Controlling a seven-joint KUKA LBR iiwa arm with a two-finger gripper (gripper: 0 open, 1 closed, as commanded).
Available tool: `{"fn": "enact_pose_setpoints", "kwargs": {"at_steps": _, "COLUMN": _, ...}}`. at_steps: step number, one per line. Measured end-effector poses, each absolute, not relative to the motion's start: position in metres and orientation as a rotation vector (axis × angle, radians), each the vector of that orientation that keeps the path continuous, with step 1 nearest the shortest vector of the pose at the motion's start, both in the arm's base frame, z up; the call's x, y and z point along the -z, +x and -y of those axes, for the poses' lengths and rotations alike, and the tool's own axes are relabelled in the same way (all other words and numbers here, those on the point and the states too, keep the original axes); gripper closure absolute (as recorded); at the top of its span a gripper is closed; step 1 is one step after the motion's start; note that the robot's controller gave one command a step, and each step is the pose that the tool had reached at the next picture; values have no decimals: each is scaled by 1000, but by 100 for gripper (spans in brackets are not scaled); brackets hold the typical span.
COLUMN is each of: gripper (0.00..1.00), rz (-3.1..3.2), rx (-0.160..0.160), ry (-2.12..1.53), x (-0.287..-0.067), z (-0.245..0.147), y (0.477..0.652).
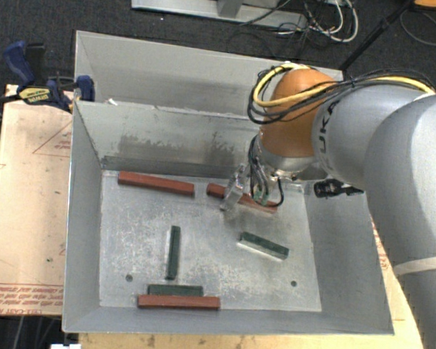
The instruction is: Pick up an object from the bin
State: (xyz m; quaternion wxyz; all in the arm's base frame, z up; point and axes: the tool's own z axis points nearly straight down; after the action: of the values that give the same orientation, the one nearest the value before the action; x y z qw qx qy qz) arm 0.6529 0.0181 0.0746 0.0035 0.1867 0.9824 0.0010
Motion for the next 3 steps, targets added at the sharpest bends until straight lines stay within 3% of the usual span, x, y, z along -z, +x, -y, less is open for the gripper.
{"fn": "enact_pose_setpoints", "kwargs": {"at_steps": 1, "gripper": 0, "rz": -3096, "rx": 0, "ry": 555, "x": -74, "z": -8, "y": 654}}
{"fn": "enact_pose_setpoints", "kwargs": {"at_steps": 2, "gripper": 100, "rz": -3088, "rx": -2, "ry": 554, "x": -76, "z": -8, "y": 656}}
{"fn": "enact_pose_setpoints", "kwargs": {"at_steps": 3, "gripper": 100, "rz": -3088, "rx": -2, "ry": 554, "x": -76, "z": -8, "y": 656}}
